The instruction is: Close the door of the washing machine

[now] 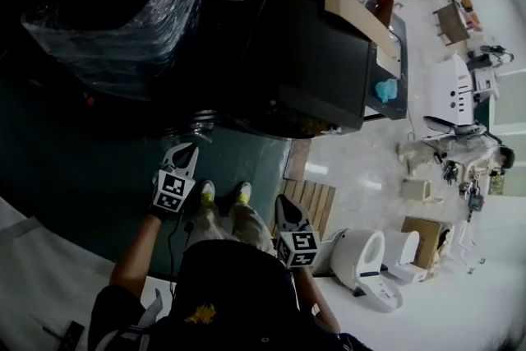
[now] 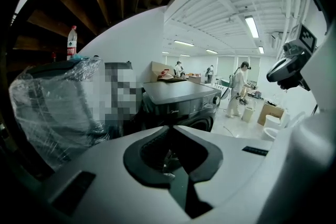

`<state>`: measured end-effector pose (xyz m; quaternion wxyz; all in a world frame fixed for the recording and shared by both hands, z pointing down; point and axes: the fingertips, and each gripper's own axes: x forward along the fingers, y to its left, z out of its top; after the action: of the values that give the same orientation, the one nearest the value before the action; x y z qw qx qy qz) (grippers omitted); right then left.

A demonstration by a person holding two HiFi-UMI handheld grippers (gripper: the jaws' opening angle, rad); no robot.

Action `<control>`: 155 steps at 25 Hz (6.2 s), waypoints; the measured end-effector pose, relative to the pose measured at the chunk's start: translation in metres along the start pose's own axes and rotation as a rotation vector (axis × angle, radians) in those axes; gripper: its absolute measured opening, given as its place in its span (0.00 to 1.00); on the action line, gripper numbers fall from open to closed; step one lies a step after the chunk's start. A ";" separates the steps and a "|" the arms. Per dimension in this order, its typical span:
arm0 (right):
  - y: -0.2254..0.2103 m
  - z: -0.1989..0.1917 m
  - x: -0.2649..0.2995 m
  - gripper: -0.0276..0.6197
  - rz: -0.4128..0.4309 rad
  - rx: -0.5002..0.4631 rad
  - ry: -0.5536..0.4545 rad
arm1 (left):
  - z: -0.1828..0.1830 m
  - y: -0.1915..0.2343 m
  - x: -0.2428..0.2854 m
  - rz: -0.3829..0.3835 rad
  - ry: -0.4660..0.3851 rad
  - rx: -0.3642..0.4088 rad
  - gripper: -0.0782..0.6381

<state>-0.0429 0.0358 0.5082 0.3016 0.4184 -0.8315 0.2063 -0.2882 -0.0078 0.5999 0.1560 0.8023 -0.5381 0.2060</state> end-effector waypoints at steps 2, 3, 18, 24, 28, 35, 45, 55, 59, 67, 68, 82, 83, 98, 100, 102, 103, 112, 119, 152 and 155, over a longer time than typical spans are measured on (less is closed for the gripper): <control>-0.006 0.002 -0.002 0.09 -0.003 0.001 0.006 | -0.001 0.005 0.009 0.006 0.010 0.005 0.13; -0.009 0.002 -0.004 0.09 -0.004 0.002 0.009 | -0.002 0.007 0.013 0.010 0.017 0.006 0.13; 0.001 -0.030 0.008 0.09 0.044 0.091 0.083 | -0.082 0.050 0.110 0.008 0.183 0.023 0.55; 0.001 -0.048 0.004 0.09 0.044 0.104 0.113 | -0.110 0.072 0.138 0.039 0.225 0.052 0.61; 0.002 -0.057 0.004 0.09 0.046 0.111 0.126 | -0.132 0.098 0.154 0.059 0.286 0.022 0.64; -0.001 -0.079 0.000 0.09 0.030 0.140 0.168 | -0.171 0.127 0.175 0.077 0.396 0.079 0.67; -0.006 -0.084 0.005 0.09 0.027 0.163 0.163 | -0.198 0.112 0.175 -0.019 0.496 0.126 0.71; -0.013 -0.074 0.013 0.09 0.019 0.164 0.116 | -0.209 0.083 0.160 -0.082 0.542 0.069 0.71; -0.017 -0.066 0.025 0.09 0.020 0.179 0.090 | -0.216 0.074 0.144 -0.094 0.560 0.031 0.71; -0.041 -0.058 0.019 0.09 0.020 0.203 0.035 | -0.218 0.026 0.132 -0.090 0.604 -0.024 0.71; -0.043 -0.058 0.018 0.09 0.024 0.206 0.033 | -0.218 0.020 0.132 -0.087 0.604 -0.035 0.71; -0.100 -0.054 -0.001 0.09 0.025 0.268 -0.015 | -0.210 -0.058 0.127 -0.026 0.625 -0.210 0.71; -0.104 -0.057 -0.003 0.09 0.025 0.269 -0.015 | -0.208 -0.064 0.128 -0.026 0.625 -0.225 0.71; -0.151 -0.073 -0.024 0.09 -0.070 0.348 -0.031 | -0.174 -0.155 0.148 -0.100 0.576 -0.490 0.71; -0.154 -0.075 -0.027 0.09 -0.077 0.357 -0.031 | -0.170 -0.165 0.153 -0.111 0.567 -0.514 0.71; -0.158 -0.080 -0.029 0.09 -0.085 0.367 -0.028 | -0.165 -0.172 0.158 -0.107 0.561 -0.561 0.71; -0.161 -0.083 -0.030 0.09 -0.089 0.372 -0.026 | -0.162 -0.174 0.159 -0.098 0.564 -0.587 0.71; -0.188 -0.090 -0.043 0.09 -0.118 0.400 -0.022 | -0.142 -0.213 0.184 -0.168 0.584 -0.639 0.71; -0.203 -0.102 -0.046 0.09 -0.130 0.421 0.000 | -0.130 -0.230 0.210 -0.203 0.572 -0.757 0.70; -0.267 -0.141 -0.051 0.09 -0.157 0.461 0.089 | -0.086 -0.247 0.317 -0.226 0.528 -0.971 0.54; -0.270 -0.146 -0.051 0.09 -0.157 0.470 0.103 | -0.082 -0.247 0.326 -0.232 0.516 -0.965 0.51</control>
<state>0.2506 -0.0004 0.6053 0.2531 0.5295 -0.7091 0.3909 0.0375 -0.1377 0.8266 0.6537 0.6174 -0.4241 0.1076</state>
